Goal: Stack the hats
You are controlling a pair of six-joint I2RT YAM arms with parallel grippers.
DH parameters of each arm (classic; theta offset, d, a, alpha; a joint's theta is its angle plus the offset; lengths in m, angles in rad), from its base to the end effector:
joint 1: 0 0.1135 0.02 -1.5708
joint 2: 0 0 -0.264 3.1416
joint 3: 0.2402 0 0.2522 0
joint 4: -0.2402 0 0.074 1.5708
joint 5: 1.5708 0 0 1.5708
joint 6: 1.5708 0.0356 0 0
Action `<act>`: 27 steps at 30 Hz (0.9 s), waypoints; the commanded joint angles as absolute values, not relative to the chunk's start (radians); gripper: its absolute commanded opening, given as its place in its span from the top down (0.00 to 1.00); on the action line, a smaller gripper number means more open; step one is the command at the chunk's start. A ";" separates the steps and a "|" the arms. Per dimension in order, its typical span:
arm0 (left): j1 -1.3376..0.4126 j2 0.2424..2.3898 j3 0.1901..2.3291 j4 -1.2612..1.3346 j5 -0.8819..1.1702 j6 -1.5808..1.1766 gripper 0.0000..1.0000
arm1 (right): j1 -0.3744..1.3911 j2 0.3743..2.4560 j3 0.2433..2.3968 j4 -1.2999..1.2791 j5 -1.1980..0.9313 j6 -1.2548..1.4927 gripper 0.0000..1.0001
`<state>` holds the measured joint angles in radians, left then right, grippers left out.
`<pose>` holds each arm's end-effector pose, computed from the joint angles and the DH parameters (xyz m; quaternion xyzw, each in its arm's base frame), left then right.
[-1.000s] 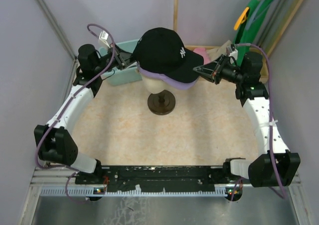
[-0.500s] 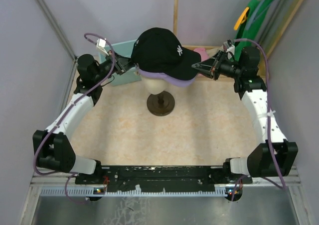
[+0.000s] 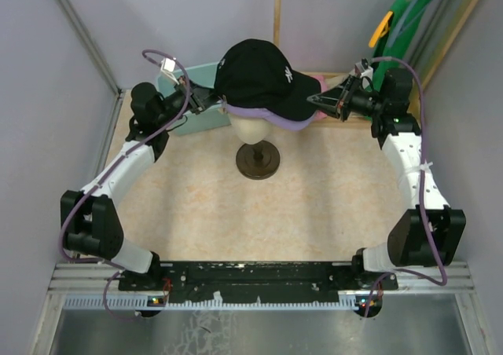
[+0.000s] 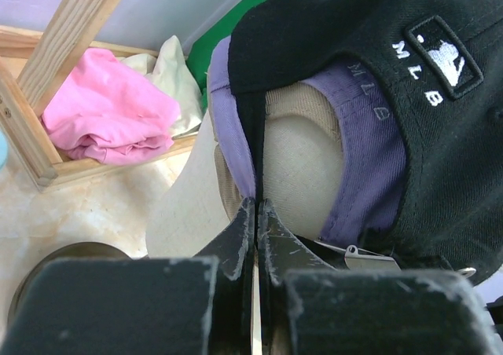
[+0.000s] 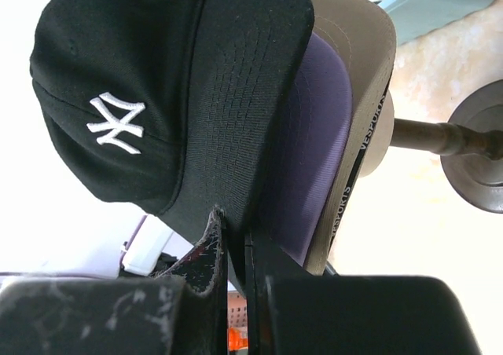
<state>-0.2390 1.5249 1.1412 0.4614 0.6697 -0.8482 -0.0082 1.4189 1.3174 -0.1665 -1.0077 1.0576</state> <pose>0.3437 -0.1065 0.3491 0.0378 0.6842 -0.5496 0.4779 0.3198 0.0275 0.3847 0.1017 0.7486 0.5983 0.2672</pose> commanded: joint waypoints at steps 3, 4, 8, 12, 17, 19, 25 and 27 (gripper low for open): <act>-0.314 1.656 1.046 0.042 0.771 -0.748 1.00 | 0.000 1.457 1.248 -0.314 -0.851 0.965 1.00; -0.320 1.659 1.046 0.034 0.763 -0.741 1.00 | 0.000 1.460 1.253 -0.321 -0.849 0.956 1.00; -0.324 1.685 0.994 0.059 0.755 -0.733 1.00 | 0.000 1.477 1.215 -0.349 -0.844 0.905 1.00; -0.329 1.686 0.973 0.066 0.749 -0.730 1.00 | 0.000 1.456 1.183 -0.325 -0.836 0.918 1.00; -0.340 1.651 1.036 0.036 0.749 -0.735 1.00 | 0.012 1.443 1.277 -0.363 -0.835 0.925 1.00; -0.345 1.644 1.075 0.025 0.759 -0.734 1.00 | 0.022 1.439 1.299 -0.362 -0.837 0.934 1.00; -0.366 1.594 1.185 -0.011 0.760 -0.757 0.83 | 0.048 1.412 1.347 -0.323 -0.832 0.998 1.00; -0.370 1.574 1.210 -0.012 0.757 -0.766 0.75 | 0.052 1.413 1.372 -0.320 -0.837 1.007 1.00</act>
<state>-0.2680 1.5288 1.2350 0.3191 0.6205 -0.8043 -0.0021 1.3888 1.3384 -0.2295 -0.9520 1.0397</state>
